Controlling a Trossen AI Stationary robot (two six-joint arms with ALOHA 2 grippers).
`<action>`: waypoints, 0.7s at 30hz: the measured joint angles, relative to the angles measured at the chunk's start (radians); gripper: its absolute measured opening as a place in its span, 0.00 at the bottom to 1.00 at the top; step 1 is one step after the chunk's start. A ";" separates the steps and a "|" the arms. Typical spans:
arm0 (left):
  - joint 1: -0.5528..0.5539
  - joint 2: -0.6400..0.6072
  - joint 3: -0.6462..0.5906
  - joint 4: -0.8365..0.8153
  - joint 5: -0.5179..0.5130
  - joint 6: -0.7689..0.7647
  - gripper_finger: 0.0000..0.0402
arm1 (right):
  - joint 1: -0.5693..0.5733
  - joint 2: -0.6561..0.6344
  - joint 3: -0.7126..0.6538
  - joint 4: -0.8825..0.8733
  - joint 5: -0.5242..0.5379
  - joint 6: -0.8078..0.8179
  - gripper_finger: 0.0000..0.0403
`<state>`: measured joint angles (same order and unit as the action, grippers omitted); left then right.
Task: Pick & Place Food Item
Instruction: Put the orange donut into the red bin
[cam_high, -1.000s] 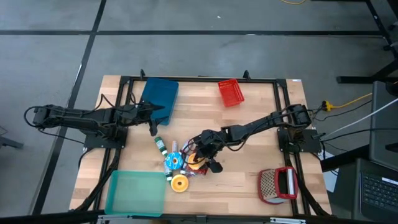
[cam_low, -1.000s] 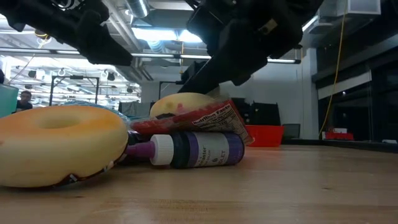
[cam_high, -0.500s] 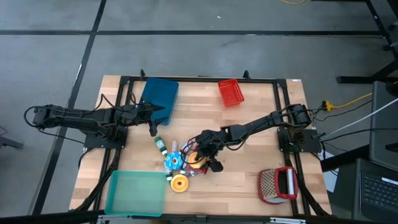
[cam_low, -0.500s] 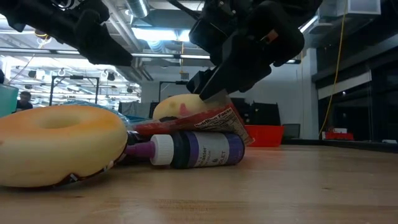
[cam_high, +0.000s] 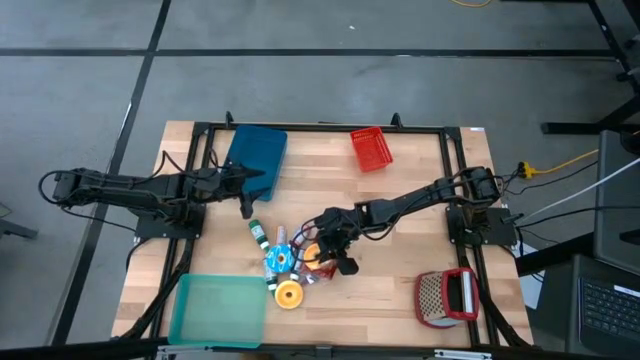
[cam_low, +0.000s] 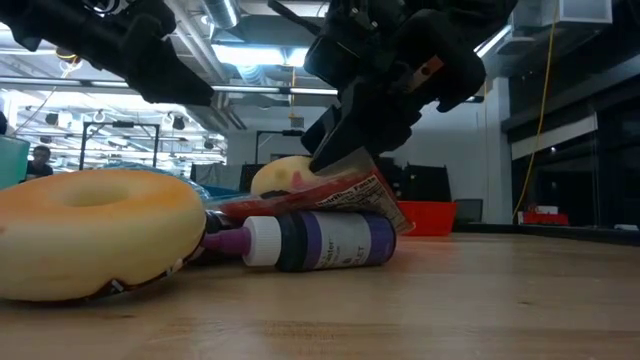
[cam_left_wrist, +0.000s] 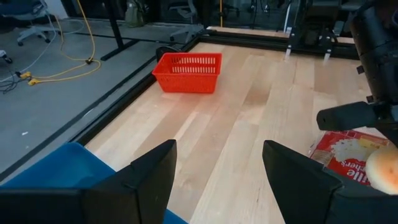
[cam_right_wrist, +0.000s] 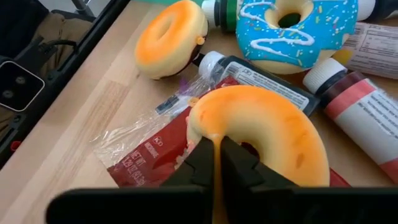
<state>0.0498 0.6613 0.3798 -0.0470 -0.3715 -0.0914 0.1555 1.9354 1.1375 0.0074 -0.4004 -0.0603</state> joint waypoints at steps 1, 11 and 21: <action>0.000 0.000 0.000 0.007 0.000 0.000 0.58 | 0.000 0.000 0.000 0.007 0.000 0.000 0.04; 0.000 0.000 0.000 0.090 -0.001 0.027 0.58 | 0.000 -0.004 0.177 -0.036 0.130 -0.121 0.02; -0.024 0.000 0.000 0.089 0.009 0.027 0.58 | -0.069 -0.088 0.368 -0.301 0.543 -0.198 0.02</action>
<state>0.0262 0.6613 0.3798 0.0416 -0.3630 -0.0640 0.0862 1.8477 1.5055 -0.2935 0.1425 -0.2581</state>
